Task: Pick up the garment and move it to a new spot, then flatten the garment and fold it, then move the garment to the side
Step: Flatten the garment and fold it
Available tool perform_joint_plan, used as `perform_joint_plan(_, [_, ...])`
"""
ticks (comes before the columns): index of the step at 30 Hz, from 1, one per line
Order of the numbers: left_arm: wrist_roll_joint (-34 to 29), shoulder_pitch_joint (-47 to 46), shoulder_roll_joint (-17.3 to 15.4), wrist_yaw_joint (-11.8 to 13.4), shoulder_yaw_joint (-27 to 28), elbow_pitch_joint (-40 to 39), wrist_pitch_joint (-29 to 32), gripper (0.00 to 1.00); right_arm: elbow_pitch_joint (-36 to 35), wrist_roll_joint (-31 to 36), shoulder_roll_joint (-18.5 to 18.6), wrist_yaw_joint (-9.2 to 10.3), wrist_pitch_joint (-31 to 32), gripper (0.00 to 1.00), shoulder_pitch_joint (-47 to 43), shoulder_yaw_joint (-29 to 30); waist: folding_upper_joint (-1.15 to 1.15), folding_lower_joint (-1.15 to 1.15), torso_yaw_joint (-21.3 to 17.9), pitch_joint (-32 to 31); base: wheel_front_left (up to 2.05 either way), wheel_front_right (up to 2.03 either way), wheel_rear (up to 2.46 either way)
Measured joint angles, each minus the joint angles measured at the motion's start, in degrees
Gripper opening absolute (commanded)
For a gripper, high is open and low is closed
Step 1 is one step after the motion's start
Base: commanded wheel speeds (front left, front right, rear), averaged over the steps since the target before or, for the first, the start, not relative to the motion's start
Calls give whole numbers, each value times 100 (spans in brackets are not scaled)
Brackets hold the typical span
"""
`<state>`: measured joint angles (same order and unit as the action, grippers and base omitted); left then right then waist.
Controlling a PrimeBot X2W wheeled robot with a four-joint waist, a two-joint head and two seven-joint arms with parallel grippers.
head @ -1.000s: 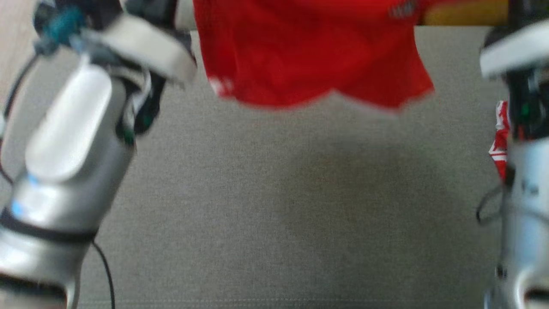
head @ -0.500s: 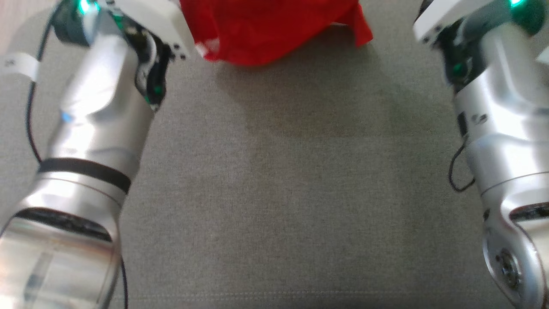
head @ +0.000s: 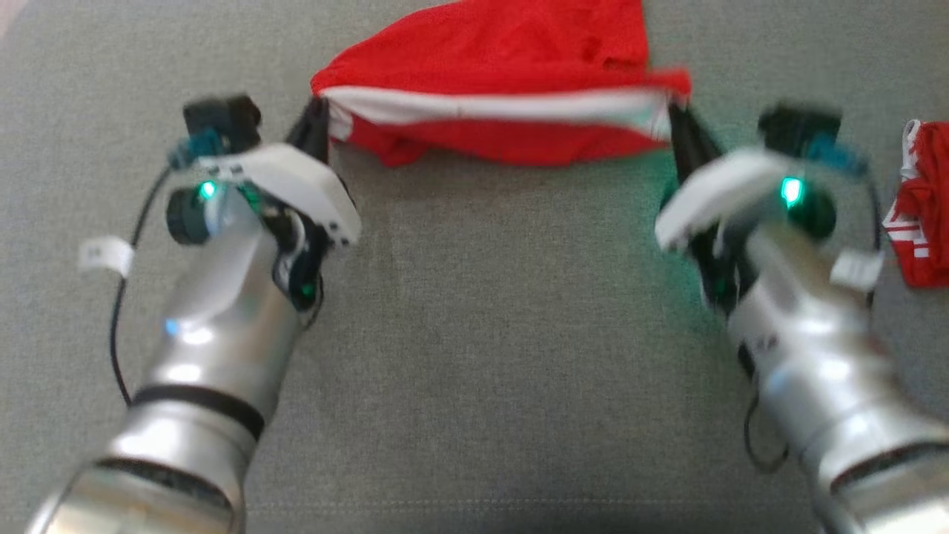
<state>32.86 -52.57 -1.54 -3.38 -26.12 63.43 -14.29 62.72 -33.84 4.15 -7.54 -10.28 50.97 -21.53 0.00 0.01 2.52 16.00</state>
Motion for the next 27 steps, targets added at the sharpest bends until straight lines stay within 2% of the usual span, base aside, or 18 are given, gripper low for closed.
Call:
perform_joint_plan(4, [-191, 634, 0, -24, 23, -623, -1, 0, -188, -89, 0, 0, -253, 0, -691, -47, 0, 0, 5, -82, 0, 0, 0])
perform_joint_plan(8, [-444, 1456, -4, -12, 8, -1249, 0, 0, -708, -96, 32, 0, -354, 0, -1440, -23, 0, 0, -7, -258, 0, 0, 0])
perform_joint_plan(12, [-626, 2305, -58, 59, 41, -1969, 0, 0, -1394, -75, 167, 0, -391, 0, -2370, 268, 0, 0, -38, -477, 0, 0, 0])
perform_joint_plan(16, [-734, 3161, -308, 199, 87, -2767, 0, 0, -2168, 108, 290, 0, -380, 0, -3367, 690, 0, 0, -88, -723, 0, 0, 0])
perform_joint_plan(21, [-820, 4274, -621, 448, 25, -3793, 126, 0, -3478, 521, 187, 0, 215, 0, -4624, 1249, 0, 0, -146, -1044, 0, 0, 0])
perform_joint_plan(27, [-801, 5495, -924, 953, -66, -5259, 777, 0, -5220, 1069, -93, 0, 1296, 0, -6066, 2004, 0, -1, -200, -1313, 0, 0, 0])
